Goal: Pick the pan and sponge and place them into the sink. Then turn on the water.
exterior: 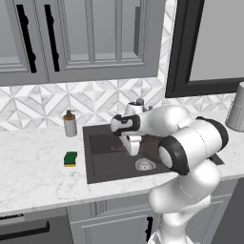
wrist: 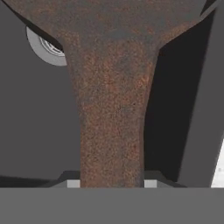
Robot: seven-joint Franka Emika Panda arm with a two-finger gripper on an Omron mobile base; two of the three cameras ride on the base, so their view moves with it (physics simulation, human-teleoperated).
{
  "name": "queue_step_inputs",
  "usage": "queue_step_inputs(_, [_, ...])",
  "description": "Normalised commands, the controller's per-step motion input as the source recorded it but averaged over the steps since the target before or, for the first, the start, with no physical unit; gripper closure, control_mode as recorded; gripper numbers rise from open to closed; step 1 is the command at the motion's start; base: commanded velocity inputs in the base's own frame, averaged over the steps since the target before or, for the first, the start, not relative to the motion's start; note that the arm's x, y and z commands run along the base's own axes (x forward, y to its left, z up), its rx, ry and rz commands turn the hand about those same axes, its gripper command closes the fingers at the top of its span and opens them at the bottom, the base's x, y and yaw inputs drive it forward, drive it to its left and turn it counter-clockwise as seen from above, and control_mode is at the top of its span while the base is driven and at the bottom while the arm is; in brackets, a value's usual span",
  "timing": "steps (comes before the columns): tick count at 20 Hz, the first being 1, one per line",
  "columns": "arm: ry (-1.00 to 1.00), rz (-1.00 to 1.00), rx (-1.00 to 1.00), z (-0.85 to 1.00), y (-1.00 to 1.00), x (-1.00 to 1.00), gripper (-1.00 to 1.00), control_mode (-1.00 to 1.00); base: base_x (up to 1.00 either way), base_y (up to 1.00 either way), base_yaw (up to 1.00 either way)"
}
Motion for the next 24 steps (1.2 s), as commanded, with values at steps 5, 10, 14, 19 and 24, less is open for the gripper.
queue_step_inputs(5, [0.0,-0.06,0.0,-0.58,-0.21,0.18,1.0,-1.0,0.0,0.0,0.0])
queue_step_inputs(10, [0.0,-0.03,-0.01,-0.73,-0.01,0.17,1.0,-1.0,0.0,0.0,0.0])
queue_step_inputs(14, [0.0,0.0,-0.06,-0.75,0.0,0.18,1.0,-1.0,0.0,0.0,0.0])
queue_step_inputs(19, [0.0,0.0,-0.09,-0.59,0.0,0.22,1.0,-1.0,0.0,0.0,0.0])
queue_step_inputs(24, [0.0,0.0,-0.07,-0.47,0.04,0.36,1.0,-1.0,0.0,0.0,0.0])
